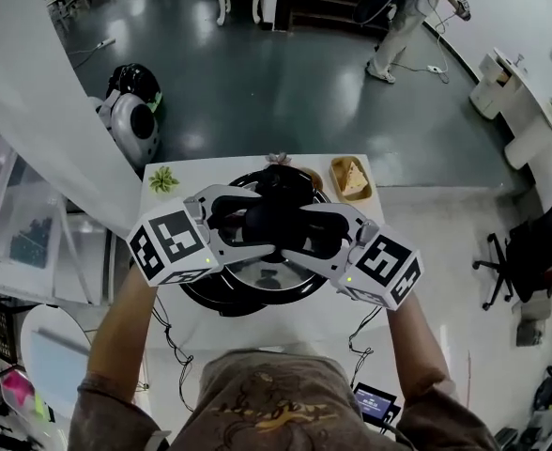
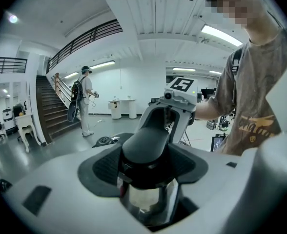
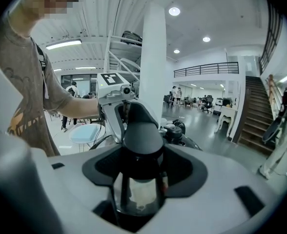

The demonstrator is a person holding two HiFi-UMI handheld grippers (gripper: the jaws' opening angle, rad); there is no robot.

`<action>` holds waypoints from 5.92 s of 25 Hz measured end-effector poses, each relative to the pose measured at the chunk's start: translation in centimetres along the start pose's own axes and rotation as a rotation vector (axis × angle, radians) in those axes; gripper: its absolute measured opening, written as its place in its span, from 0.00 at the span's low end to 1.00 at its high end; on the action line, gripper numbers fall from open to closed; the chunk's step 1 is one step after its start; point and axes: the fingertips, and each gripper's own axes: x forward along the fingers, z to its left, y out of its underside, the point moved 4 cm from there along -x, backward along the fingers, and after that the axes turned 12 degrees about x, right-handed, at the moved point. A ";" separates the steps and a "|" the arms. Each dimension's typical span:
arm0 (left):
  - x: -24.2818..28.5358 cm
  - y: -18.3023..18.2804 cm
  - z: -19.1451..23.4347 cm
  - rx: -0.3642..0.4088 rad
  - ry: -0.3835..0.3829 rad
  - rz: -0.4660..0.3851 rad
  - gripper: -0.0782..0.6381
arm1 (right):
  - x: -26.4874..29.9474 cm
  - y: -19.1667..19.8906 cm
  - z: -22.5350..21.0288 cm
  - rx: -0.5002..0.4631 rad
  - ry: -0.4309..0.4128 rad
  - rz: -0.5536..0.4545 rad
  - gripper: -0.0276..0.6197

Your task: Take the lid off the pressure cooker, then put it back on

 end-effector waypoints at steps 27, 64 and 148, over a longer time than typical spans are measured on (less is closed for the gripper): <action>23.9 -6.0 -4.4 -0.090 -0.088 0.037 0.53 | -17.4 13.4 -11.9 -0.042 -0.074 -0.029 0.43; 32.9 11.6 -9.6 -0.143 -0.100 0.120 0.53 | -8.5 31.2 -14.7 0.012 -0.080 0.115 0.44; 32.8 12.7 -9.3 -0.151 -0.057 0.140 0.51 | -7.9 31.2 -14.8 0.099 -0.034 0.091 0.46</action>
